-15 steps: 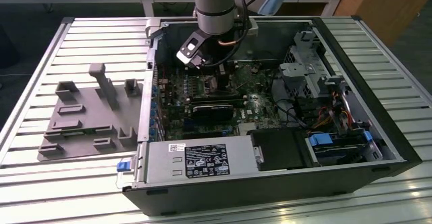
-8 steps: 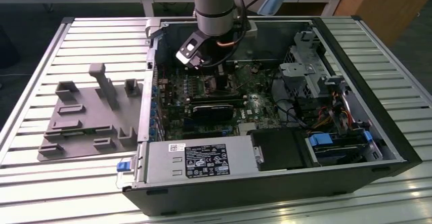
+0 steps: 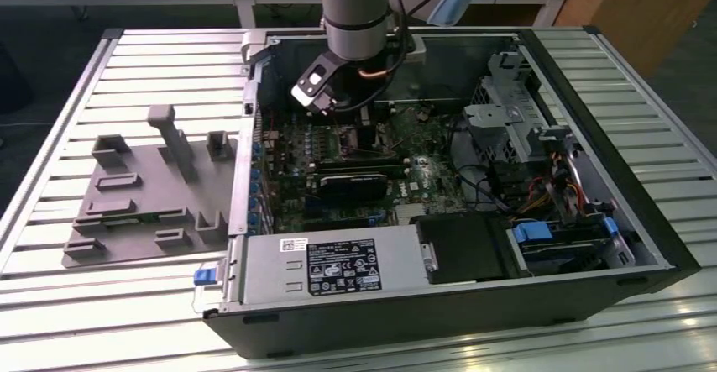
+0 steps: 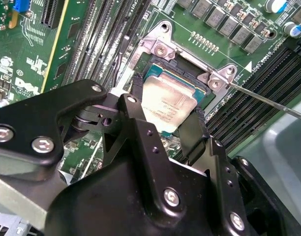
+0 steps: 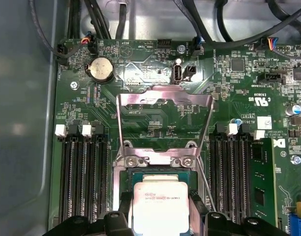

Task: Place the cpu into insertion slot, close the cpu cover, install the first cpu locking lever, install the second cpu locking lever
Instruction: 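Place the cpu into insertion slot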

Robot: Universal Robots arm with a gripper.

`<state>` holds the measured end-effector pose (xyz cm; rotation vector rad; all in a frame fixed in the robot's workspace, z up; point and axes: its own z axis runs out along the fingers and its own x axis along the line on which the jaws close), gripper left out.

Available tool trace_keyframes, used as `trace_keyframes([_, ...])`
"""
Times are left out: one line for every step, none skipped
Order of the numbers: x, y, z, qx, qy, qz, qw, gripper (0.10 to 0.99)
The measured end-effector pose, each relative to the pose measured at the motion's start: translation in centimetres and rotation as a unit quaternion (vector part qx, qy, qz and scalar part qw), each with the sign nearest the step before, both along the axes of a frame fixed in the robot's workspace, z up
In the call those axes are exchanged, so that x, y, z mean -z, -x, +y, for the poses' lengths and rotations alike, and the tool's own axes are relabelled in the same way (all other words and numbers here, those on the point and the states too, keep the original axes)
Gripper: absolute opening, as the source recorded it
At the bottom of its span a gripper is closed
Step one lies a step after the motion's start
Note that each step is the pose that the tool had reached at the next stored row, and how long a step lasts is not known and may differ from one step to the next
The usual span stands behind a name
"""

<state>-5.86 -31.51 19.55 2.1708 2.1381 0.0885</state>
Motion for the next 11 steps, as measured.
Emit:
trace_keyframes([0.03,0.0,0.01,0.0,0.0,0.0,1.0,0.537])
trace_keyframes([0.05,0.0,0.01,0.001,0.0001,0.0,1.0,0.537])
trace_keyframes([0.06,0.01,0.01,0.001,0.0001,0.0001,1.0,0.537])
trace_keyframes([0.06,0.01,0.01,0.001,0.0002,0.0001,1.0,0.537])
trace_keyframes([0.08,0.01,0.01,0.001,0.0001,0.0,1.0,0.537])
trace_keyframes([0.09,0.01,0.01,0.001,0.0001,0.0,1.0,0.537])
trace_keyframes([0.09,0.0,0.01,0.001,0.0001,0.0,1.0,0.537])
trace_keyframes([0.1,0.01,0.01,0.001,0.0,0.0,1.0,0.537])
trace_keyframes([0.12,0.0,0.01,0.001,-0.0001,-0.0001,1.0,0.537])
trace_keyframes([0.12,0.0,0.01,0.001,0.0,0.0,1.0,0.537])
trace_keyframes([0.12,0.01,0.01,0.001,0.0,0.0,1.0,0.537])
